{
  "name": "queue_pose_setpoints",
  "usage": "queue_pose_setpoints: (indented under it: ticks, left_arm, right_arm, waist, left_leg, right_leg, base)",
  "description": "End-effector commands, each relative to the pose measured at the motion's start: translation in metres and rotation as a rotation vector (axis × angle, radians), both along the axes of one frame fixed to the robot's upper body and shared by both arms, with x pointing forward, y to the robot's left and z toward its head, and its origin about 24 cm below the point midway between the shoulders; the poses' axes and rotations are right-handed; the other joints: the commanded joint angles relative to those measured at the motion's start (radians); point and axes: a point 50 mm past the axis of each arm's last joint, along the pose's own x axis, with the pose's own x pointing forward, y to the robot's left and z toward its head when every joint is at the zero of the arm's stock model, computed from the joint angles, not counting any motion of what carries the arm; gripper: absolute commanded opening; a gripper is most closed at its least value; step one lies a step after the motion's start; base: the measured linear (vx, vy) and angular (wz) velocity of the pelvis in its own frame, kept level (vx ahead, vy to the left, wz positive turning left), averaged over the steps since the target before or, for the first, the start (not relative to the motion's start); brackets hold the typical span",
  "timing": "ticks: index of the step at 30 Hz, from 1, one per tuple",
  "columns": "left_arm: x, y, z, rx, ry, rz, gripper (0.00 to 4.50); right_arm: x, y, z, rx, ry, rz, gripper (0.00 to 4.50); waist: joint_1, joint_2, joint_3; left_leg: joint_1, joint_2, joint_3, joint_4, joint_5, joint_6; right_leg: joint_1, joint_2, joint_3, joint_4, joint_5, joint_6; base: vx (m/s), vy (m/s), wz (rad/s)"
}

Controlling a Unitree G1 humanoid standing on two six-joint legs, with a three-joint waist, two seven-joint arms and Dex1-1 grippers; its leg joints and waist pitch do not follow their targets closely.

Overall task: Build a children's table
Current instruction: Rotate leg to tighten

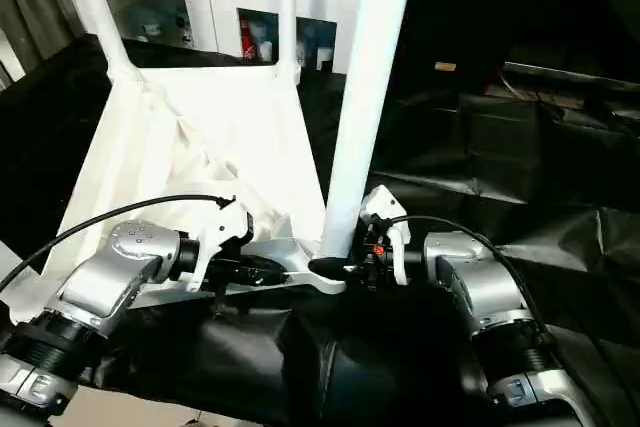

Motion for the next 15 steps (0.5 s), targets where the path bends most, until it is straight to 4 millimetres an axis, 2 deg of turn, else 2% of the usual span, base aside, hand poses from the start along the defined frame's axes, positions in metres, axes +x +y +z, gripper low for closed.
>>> queue_pose_setpoints:
  ticks: [1, 2, 3, 4, 6, 7, 9, 11, 14, 15]
  left_arm:
    - [0.008, -0.008, 0.003, -0.02, -0.053, 0.082, 0.0]
    - [0.013, -0.011, 0.003, -0.018, -0.07, 0.136, 0.0]
    - [0.015, -0.012, 0.003, -0.018, -0.074, 0.151, 0.0]
    - [0.02, -0.014, 0.002, -0.013, -0.085, 0.197, 0.0]
    - [0.027, -0.023, 0.001, -0.01, -0.105, 0.27, 0.0]
    - [0.029, -0.028, 0.0, -0.015, -0.105, 0.292, 0.0]
    - [0.032, -0.038, 0.0, -0.029, -0.103, 0.322, 0.0]
    - [0.034, -0.049, 0.0, -0.039, -0.106, 0.341, 0.0]
    - [0.034, -0.061, 0.0, -0.05, -0.109, 0.339, 0.0]
    - [0.034, -0.064, 0.0, -0.055, -0.108, 0.329, 0.0]
  right_arm:
    - [-0.005, 0.016, -0.011, 0.017, 0.016, -0.013, 2.64]
    - [0.001, 0.018, -0.017, -0.002, -0.007, -0.125, 2.63]
    - [0.003, 0.019, -0.019, -0.008, -0.013, -0.158, 2.63]
    - [0.008, 0.02, -0.024, -0.033, -0.031, -0.253, 2.61]
    - [0.017, 0.022, -0.034, -0.089, -0.031, -0.439, 2.58]
    - [0.019, 0.025, -0.035, -0.085, -0.024, -0.487, 2.58]
    - [0.022, 0.033, -0.037, -0.067, -0.003, -0.561, 2.57]
    - [0.022, 0.045, -0.038, -0.05, 0.01, -0.587, 2.57]
    - [0.02, 0.064, -0.037, -0.03, -0.023, -0.538, 2.57]
    - [0.019, 0.07, -0.035, -0.001, -0.023, -0.513, 2.57]
  waist:
    - [0.001, -0.01, -0.06]
    - [-0.001, -0.009, -0.056]
    - [-0.003, -0.011, -0.055]
    - [-0.01, -0.011, -0.053]
    - [-0.018, -0.01, -0.051]
    - [-0.024, -0.005, -0.052]
    - [-0.028, -0.006, -0.051]
    - [-0.03, -0.007, -0.053]
    - [-0.028, -0.007, -0.054]
    - [-0.028, -0.001, -0.053]
  left_leg:
    - [0.013, 0.017, -0.002, -0.052, -0.157, 0.063]
    - [0.013, 0.017, -0.001, -0.054, -0.177, 0.049]
    - [0.011, 0.015, -0.002, -0.056, -0.185, 0.035]
    - [0.014, 0.014, -0.006, -0.06, -0.249, -0.002]
    - [0.013, 0.012, -0.01, -0.065, -0.288, -0.021]
    - [0.017, 0.011, -0.016, -0.067, -0.328, -0.04]
    - [0.019, 0.01, -0.014, -0.067, -0.347, -0.037]
    - [0.018, 0.009, -0.014, -0.066, -0.354, -0.031]
    - [0.017, 0.01, -0.013, -0.066, -0.343, -0.025]
    - [0.017, 0.009, -0.012, -0.066, -0.346, -0.021]
  right_leg:
    - [0.044, -0.028, 0.017, -0.059, -0.086, -0.252]
    - [0.039, -0.029, 0.019, -0.064, -0.119, -0.244]
    - [0.039, -0.028, 0.019, -0.066, -0.144, -0.235]
    - [0.035, -0.031, 0.018, -0.075, -0.258, -0.207]
    - [0.035, -0.03, 0.016, -0.081, -0.327, -0.182]
    - [0.031, -0.03, 0.015, -0.086, -0.382, -0.156]
    - [0.025, -0.027, 0.017, -0.092, -0.388, -0.144]
    - [0.025, -0.027, 0.017, -0.094, -0.393, -0.139]
    - [0.024, -0.027, 0.018, -0.094, -0.367, -0.14]
    - [0.023, -0.025, 0.018, -0.094, -0.349, -0.144]
  base:
    - [0.0, 0.0, 0.0]
    - [0.0, 0.0, 0.0]
    - [0.0, 0.0, 0.0]
    - [0.0, 0.0, 0.0]
    - [-0.05, 0.004, -0.05]
    - [0.0, 0.0, 0.0]
    - [0.0, 0.0, 0.0]
    - [0.0, 0.0, 0.0]
    - [0.0, 0.0, 0.0]
    - [0.0, 0.0, 0.0]
